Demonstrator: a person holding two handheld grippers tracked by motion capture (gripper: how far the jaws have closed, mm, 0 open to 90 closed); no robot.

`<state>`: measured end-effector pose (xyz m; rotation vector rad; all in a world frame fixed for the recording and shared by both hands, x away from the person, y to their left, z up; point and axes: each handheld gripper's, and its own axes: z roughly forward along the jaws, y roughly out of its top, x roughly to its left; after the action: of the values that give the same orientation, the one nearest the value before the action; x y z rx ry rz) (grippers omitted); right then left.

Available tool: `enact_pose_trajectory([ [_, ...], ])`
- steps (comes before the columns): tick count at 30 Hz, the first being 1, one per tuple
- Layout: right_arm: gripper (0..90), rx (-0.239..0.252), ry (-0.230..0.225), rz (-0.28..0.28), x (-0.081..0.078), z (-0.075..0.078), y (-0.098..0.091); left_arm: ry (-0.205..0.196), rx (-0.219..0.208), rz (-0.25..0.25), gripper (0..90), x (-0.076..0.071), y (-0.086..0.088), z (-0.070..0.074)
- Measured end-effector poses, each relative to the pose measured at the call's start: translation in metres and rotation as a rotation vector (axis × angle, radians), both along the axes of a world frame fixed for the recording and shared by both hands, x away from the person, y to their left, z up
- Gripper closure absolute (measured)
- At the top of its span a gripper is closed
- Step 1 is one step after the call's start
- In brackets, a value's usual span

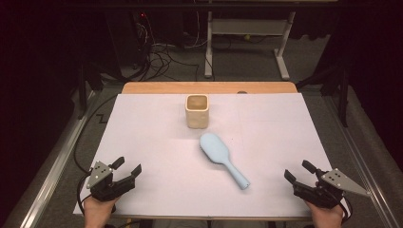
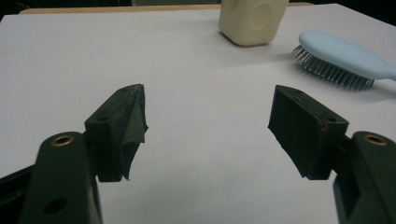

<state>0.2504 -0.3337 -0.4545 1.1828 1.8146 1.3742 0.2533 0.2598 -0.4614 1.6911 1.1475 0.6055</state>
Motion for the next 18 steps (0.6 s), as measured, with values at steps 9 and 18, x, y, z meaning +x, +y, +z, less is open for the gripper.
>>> enact_pose_trajectory([
  [9,23.6,-0.003,-0.004,0.004,-0.0005,0.0003,0.0022,0.002,-0.005,0.000,28.0,-0.0003,0.0008,-0.0003],
  [18,23.9,-0.004,-0.001,0.002,-0.0006,-0.0001,0.0010,0.001,-0.003,-0.001,28.1,0.0001,-0.0002,-0.0002],
])
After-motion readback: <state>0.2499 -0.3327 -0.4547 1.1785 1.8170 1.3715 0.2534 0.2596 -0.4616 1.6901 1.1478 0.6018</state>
